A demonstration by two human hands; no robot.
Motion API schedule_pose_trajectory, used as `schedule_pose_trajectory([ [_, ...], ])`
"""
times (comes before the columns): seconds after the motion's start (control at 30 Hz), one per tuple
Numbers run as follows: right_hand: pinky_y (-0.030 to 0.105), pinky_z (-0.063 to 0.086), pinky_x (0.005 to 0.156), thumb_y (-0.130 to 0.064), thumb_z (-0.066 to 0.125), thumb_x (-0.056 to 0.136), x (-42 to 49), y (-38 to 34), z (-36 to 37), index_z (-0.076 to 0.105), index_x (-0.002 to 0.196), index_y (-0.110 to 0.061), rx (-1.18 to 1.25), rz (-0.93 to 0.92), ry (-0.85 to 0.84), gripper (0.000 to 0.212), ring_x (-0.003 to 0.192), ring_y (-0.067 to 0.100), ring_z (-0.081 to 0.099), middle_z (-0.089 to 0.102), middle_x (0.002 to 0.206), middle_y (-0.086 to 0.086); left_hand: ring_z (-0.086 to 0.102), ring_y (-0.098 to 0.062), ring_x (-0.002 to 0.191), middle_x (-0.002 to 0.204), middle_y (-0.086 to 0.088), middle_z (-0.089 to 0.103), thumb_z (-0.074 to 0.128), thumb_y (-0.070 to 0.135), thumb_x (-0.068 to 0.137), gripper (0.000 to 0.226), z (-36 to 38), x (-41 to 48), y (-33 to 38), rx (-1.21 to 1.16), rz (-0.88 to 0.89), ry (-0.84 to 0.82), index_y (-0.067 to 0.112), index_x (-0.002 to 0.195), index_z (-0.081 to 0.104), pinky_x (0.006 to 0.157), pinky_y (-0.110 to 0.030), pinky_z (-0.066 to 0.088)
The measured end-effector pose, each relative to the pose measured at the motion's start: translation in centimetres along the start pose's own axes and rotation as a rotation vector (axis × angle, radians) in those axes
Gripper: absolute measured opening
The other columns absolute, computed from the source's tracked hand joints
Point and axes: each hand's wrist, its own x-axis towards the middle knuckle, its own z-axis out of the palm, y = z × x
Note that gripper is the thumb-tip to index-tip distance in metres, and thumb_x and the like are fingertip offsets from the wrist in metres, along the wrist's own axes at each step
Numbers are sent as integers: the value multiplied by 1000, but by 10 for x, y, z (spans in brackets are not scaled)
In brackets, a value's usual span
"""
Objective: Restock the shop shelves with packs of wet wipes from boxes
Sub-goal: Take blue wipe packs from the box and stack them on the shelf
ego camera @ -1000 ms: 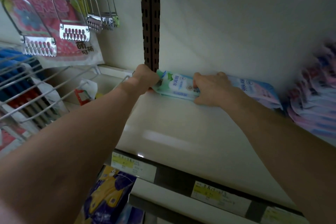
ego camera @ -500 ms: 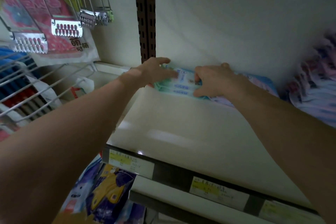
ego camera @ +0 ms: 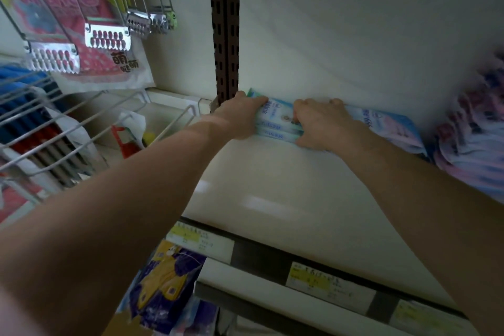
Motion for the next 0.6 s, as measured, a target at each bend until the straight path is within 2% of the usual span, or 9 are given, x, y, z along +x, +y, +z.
schedule_pose_trajectory([
  [0.1, 46, 29, 102, -28, 61, 85, -1, -1, -4, 44, 122, -14, -18, 20, -4, 43, 111, 29, 54, 51, 122, 9, 52, -36, 116, 135, -15, 35, 63, 32, 89, 78, 2, 0, 2, 6, -7, -15, 29, 152, 18, 98, -39, 42],
  [0.2, 46, 27, 103, -30, 62, 84, -1, -5, -8, 47, 124, -18, -22, 13, 77, 44, 116, 29, 49, 49, 124, 8, 48, -34, 120, 137, -15, 33, 63, 44, 86, 83, 1, 2, 3, -2, -20, -37, 30, 152, 15, 102, -40, 41],
  [0.3, 37, 36, 89, -19, 58, 88, 0, -13, -4, 51, 121, -17, 97, -32, 150, 33, 115, 29, 47, 48, 123, 9, 49, -36, 118, 134, -15, 36, 61, 46, 88, 77, 3, 3, 5, -2, -29, -18, 31, 151, 20, 101, -42, 41],
  [0.37, 35, 37, 77, -13, 59, 89, 0, -16, 0, 50, 117, -15, 161, -34, 164, 30, 110, 30, 49, 48, 119, 11, 50, -36, 117, 134, -15, 36, 61, 46, 88, 77, 3, 3, 8, 5, -36, -19, 30, 151, 19, 101, -42, 41],
  [0.4, 35, 37, 76, -13, 59, 88, 0, -17, 0, 49, 118, -14, 170, -28, 160, 31, 110, 30, 49, 48, 119, 12, 49, -35, 118, 135, -15, 35, 60, 46, 88, 78, 3, 2, 9, 18, -42, -27, 30, 152, 17, 101, -42, 41],
  [0.47, 38, 41, 82, -13, 60, 88, -2, -19, -5, 48, 123, -12, 170, -15, 119, 36, 112, 31, 50, 48, 122, 13, 47, -36, 121, 137, -16, 33, 62, 45, 87, 81, 0, -2, 12, 52, -66, -45, 31, 152, 15, 102, -43, 40],
  [0.6, 38, 45, 91, -12, 58, 90, -15, -21, -20, 54, 126, -9, 233, 11, 91, 37, 114, 32, 52, 48, 126, 15, 35, -34, 127, 136, -15, 32, 65, 36, 86, 73, -7, -20, 23, 117, -139, -5, 26, 147, 26, 105, -45, 35],
])
